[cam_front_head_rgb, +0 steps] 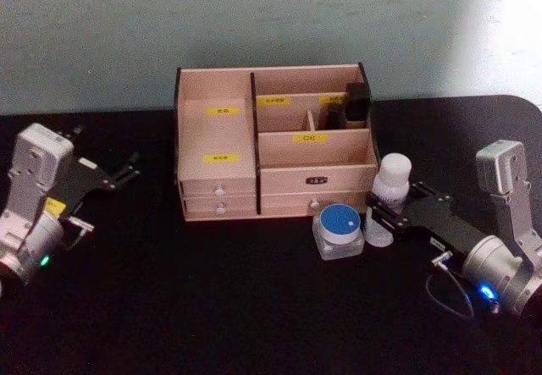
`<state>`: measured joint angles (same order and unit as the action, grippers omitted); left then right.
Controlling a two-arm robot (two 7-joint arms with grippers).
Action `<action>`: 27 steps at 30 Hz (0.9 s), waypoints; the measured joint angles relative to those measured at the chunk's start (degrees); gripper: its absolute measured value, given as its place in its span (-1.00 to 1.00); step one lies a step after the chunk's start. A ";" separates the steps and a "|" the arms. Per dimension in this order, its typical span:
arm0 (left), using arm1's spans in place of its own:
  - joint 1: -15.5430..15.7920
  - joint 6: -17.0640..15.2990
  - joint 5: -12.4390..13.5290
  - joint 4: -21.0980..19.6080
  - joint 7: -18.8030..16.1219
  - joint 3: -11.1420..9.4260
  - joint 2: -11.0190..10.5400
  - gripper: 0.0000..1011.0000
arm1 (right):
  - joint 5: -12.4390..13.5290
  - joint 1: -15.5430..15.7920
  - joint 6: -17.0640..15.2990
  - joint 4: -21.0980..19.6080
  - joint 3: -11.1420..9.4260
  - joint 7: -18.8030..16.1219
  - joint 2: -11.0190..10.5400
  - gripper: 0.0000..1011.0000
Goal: Pick up the facial cleanser and watermelon frost from the table and place them into the tiered storage box.
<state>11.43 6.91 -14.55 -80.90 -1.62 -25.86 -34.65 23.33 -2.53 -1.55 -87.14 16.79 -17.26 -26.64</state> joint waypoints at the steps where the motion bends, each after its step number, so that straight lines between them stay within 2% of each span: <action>1: 0.00 0.00 0.00 0.00 0.00 0.00 0.00 0.98 | 0.01 0.00 0.01 0.00 0.00 0.00 0.00 0.19; 7: 0.00 0.00 0.00 0.00 0.00 0.00 0.00 0.98 | 0.04 0.07 0.03 -0.06 -0.08 -0.02 -0.01 0.19; 12: 0.00 0.00 0.00 0.00 0.00 0.00 0.00 0.98 | 0.32 1.30 -0.12 -2.06 -1.48 -0.98 -0.27 0.19; 19: 0.00 0.00 0.00 0.00 0.00 0.00 0.00 0.98 | 2.03 3.79 -1.77 -8.05 -4.00 -2.91 -2.04 0.19; 27: 0.00 0.00 0.00 0.00 0.00 0.00 0.00 0.98 | 4.43 3.74 -3.78 -13.04 -5.80 -4.33 -3.79 0.19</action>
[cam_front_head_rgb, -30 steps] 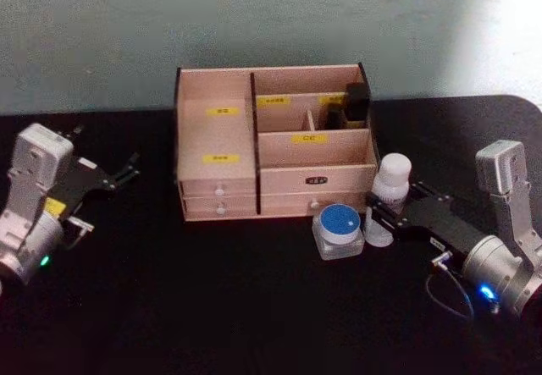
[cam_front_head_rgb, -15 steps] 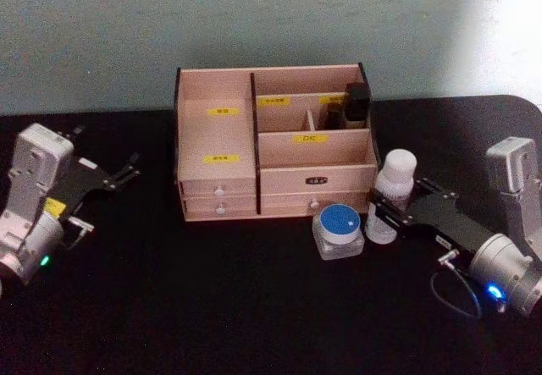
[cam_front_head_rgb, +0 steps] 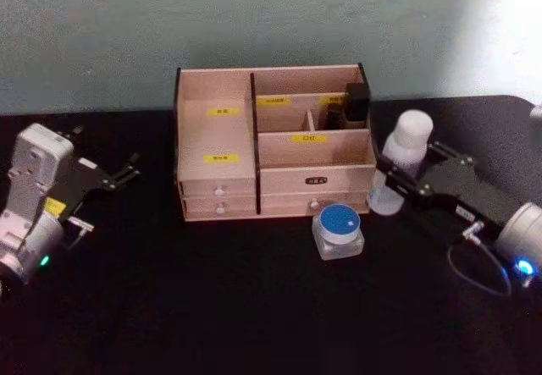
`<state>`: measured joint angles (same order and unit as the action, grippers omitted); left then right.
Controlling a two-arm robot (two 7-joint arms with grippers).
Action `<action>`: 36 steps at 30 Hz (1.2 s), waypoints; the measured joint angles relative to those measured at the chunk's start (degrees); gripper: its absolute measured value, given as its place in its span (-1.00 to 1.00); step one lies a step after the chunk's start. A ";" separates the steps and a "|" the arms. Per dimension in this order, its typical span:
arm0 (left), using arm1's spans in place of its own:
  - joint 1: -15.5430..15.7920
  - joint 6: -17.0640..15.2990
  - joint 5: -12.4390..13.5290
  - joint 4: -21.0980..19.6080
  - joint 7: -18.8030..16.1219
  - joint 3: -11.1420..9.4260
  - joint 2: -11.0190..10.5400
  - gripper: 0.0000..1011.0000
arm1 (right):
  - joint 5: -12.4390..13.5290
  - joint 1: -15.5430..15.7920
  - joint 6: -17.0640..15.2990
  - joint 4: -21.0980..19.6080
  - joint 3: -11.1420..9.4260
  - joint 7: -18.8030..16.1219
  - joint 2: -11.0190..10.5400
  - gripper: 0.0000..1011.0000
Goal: Pick up the facial cleanser and watermelon frost from the table and place them into the tiered storage box.
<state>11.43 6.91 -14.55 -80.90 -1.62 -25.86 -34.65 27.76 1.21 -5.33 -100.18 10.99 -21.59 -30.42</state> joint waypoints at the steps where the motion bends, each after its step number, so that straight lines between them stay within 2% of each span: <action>1: 0.00 0.00 0.00 0.00 0.00 0.00 0.00 0.98 | 0.31 -0.23 -0.18 -0.19 -0.03 -0.20 -0.09 0.19; 5: 0.00 0.00 0.00 0.00 0.00 0.00 0.00 0.98 | 1.00 -1.76 -0.85 -0.47 0.23 -0.70 -0.33 0.19; 6: 0.00 0.00 0.00 0.00 0.00 0.00 0.00 0.98 | 1.33 -3.43 -1.42 -0.09 0.87 -1.04 -0.35 0.19; 10: 0.00 0.00 0.00 0.00 0.00 0.00 0.00 0.98 | 1.76 -6.65 -2.30 1.58 2.20 -1.41 0.10 0.19; 14: 0.00 0.00 0.00 0.00 0.00 0.00 0.00 0.98 | 1.71 -11.12 -2.65 4.72 4.35 -1.73 1.31 0.19; 15: 0.00 0.00 0.00 0.00 0.00 0.00 0.00 0.98 | 1.71 -11.12 -2.65 4.72 4.35 -1.73 1.31 0.19; 24: 0.00 0.00 0.00 0.00 0.00 0.00 0.00 0.98 | -0.67 -21.01 -1.82 13.85 9.30 -2.58 5.40 0.19; 36: 0.00 0.00 0.00 0.00 0.00 0.00 0.00 0.98 | -2.77 -29.35 -0.37 23.93 12.73 -4.22 9.84 0.19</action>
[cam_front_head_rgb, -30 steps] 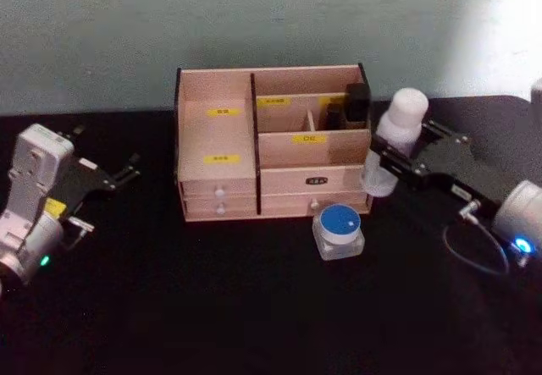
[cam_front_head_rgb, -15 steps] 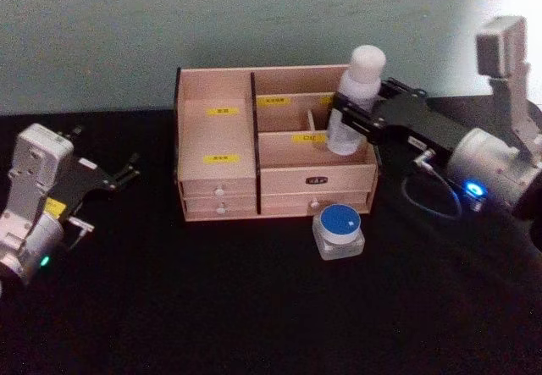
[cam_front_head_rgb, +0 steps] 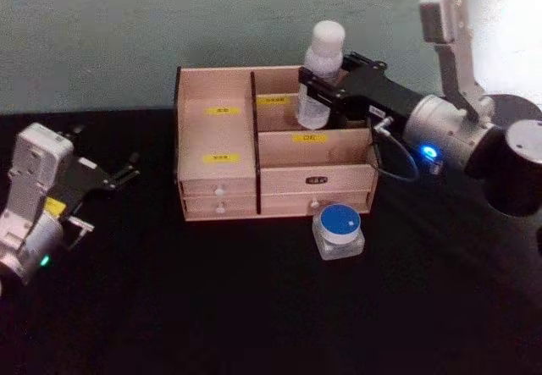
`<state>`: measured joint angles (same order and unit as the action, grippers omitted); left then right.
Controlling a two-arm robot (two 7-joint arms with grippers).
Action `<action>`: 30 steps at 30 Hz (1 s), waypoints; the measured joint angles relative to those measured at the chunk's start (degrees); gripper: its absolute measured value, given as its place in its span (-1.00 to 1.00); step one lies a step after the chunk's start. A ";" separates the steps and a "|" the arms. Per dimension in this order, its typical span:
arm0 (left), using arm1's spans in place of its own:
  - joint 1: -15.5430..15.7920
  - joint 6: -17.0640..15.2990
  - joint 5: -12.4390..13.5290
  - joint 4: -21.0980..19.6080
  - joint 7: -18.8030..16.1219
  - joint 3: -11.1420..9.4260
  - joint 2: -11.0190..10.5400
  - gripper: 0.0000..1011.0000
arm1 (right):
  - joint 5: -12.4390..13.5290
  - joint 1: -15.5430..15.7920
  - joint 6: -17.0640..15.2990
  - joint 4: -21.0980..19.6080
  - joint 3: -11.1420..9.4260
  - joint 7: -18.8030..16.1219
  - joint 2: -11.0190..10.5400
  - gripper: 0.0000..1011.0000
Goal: Pick up the facial cleanser and watermelon frost from the table and place them into the tiered storage box.
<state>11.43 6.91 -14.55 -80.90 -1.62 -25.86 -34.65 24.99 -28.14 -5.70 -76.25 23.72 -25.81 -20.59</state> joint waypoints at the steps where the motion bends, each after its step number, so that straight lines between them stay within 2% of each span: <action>1: 0.00 0.00 0.00 0.00 0.00 0.00 0.00 0.98 | -0.15 -0.48 0.11 0.68 0.17 -0.07 0.28 0.19; 4: 0.00 0.00 0.00 0.00 0.00 0.00 0.00 0.98 | -0.81 -2.52 0.54 3.69 0.82 -0.35 1.58 0.19; 14: 0.00 0.00 0.00 0.00 0.00 0.00 0.00 0.98 | -1.73 -5.63 1.75 9.86 1.70 -1.17 4.32 0.19; 30: 0.00 0.00 0.00 0.00 0.00 0.00 0.00 0.98 | -2.52 -7.62 3.02 15.21 2.28 -2.41 6.55 0.19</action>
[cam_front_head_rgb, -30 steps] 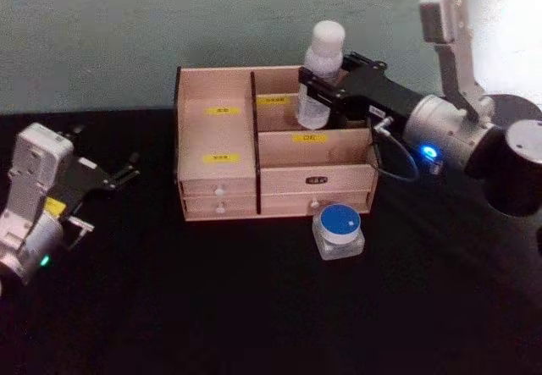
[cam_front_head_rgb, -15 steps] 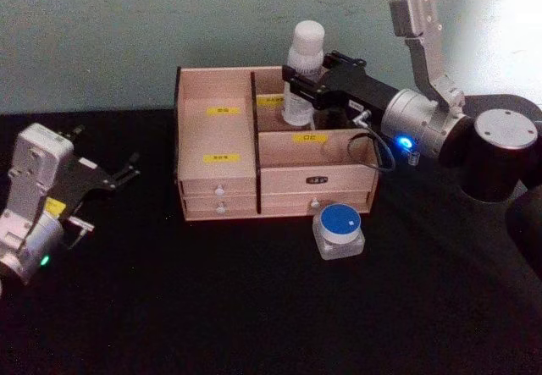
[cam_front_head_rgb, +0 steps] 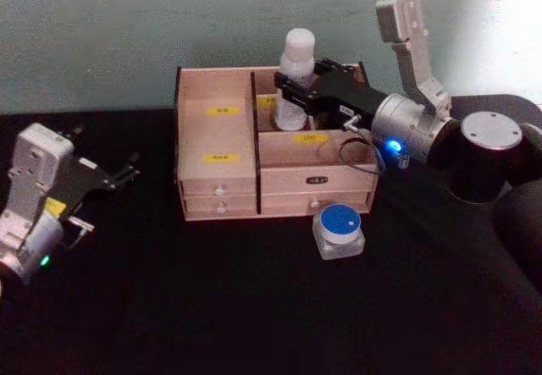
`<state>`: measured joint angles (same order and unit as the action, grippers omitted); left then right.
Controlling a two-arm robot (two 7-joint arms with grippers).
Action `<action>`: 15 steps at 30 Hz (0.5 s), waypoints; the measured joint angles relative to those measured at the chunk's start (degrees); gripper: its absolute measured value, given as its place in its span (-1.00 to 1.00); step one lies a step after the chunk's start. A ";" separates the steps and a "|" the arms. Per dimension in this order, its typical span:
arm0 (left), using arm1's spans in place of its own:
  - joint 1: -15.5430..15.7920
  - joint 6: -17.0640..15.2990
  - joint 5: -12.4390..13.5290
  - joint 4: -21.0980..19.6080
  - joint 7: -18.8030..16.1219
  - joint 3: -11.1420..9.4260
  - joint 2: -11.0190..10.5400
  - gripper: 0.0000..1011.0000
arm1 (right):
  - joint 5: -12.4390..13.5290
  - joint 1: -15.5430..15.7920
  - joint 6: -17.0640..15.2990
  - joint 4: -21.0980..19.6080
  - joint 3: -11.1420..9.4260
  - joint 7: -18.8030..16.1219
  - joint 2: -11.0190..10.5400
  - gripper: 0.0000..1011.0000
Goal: Pick up the facial cleanser and watermelon frost from the table and place them into the tiered storage box.
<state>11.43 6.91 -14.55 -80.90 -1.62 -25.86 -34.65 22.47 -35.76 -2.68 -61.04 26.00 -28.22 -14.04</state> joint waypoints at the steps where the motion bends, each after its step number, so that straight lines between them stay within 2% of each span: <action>1: 0.00 0.00 0.00 0.00 0.00 0.00 0.00 0.98 | -0.08 -0.04 0.05 0.23 0.05 -0.03 0.08 0.19; 15: 0.00 0.00 0.00 0.00 0.00 0.00 0.00 0.98 | -1.49 -0.03 0.33 2.50 0.49 -0.07 0.95 0.19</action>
<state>11.43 6.91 -14.55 -80.90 -1.62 -25.86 -34.64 20.98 -35.79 -2.35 -58.55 26.49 -28.29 -13.09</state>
